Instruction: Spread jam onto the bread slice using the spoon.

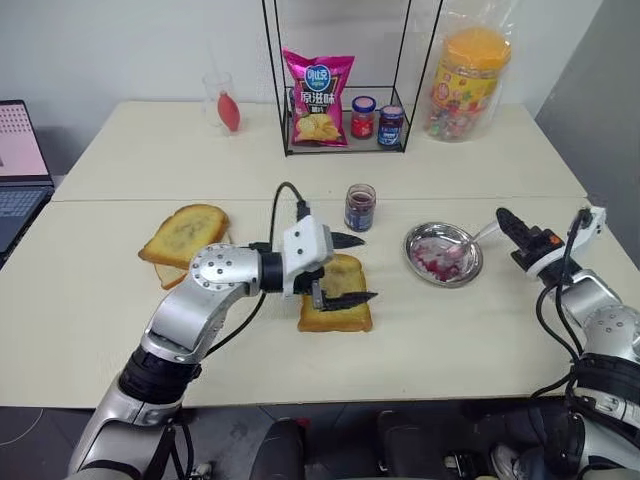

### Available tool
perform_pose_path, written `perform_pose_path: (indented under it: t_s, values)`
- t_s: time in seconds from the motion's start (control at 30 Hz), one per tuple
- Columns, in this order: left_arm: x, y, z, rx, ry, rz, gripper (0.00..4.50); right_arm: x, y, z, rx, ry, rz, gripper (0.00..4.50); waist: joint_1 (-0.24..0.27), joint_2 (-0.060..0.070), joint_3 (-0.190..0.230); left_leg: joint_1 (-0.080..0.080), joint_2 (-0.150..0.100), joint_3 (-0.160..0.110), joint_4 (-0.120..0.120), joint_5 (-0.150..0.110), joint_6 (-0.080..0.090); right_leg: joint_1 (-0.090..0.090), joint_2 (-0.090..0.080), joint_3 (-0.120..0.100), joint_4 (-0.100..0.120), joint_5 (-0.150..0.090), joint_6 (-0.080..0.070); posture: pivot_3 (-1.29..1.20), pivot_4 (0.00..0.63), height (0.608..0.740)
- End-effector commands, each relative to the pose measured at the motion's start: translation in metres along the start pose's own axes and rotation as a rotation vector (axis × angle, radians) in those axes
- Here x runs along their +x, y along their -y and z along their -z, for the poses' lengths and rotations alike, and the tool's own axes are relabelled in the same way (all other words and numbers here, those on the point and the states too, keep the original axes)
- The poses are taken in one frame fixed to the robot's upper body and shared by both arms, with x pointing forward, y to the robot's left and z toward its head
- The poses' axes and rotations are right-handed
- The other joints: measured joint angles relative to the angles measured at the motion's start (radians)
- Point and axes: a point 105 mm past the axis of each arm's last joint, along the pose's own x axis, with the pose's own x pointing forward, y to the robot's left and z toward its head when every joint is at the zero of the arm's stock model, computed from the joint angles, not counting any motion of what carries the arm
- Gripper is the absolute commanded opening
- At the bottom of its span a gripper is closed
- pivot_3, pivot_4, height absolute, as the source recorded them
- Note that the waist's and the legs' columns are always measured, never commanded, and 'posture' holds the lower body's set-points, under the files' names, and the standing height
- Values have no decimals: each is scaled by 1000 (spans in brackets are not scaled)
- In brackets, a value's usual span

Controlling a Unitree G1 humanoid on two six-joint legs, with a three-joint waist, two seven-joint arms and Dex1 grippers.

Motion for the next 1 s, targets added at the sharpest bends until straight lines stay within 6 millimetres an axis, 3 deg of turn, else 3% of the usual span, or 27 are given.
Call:
perform_pose_path:
  t_s: [0.03, 0.17, 0.3, 0.43, 0.53, 0.67, 1.0]
  values:
    - [-21, -15, -3, -19, 3, -149, 4500, 8, -54, -29, -93, 73, -154, 42, -2, 0, 0, 0, 0, 0, 0, 0, 0, 0, 0, 0, 0, 0, 0, 0, 150, 740]
    - [-41, -26, 6, -60, -23, -302, 4500, 25, -97, -38, -191, 98, -252, 42, -6, 1, 0, 0, 0, 0, 0, 0, 0, -1, 0, 0, 0, 0, 0, 0, 150, 740]
    - [-55, -33, 14, -104, -33, -433, 4500, 54, -143, -32, -266, 104, -351, 42, -6, 1, 1, -1, 0, 0, 0, 0, 0, -2, 0, 0, 0, 0, 0, 0, 150, 740]
    - [-57, -35, 13, -116, -25, -471, 4500, 74, -160, -25, -316, 108, -381, 42, 2, 1, 1, -1, 0, -1, 0, 0, 0, -2, 0, -1, 0, 0, 0, 0, 150, 740]
    - [-56, -34, 12, -124, -22, -481, 4500, 100, -174, -19, -368, 121, -393, 42, 11, 1, 1, -4, 0, -1, 0, 0, 0, -3, -1, -1, -1, 0, 0, 0, 150, 740]
    - [-49, -33, 8, -125, -15, -464, 4500, 123, -165, -4, -492, 96, -371, 42, 10, 0, 0, -11, 0, 0, 1, 0, 0, -12, -1, -1, 1, 5, -5, 0, 150, 740]
    - [-34, -33, 2, -116, -1, -428, 4500, 140, -154, 23, -561, 53, -402, 42, 14, 0, 0, -15, 0, -2, 1, 0, 0, -15, -1, -3, 1, 5, -5, 0, 150, 740]
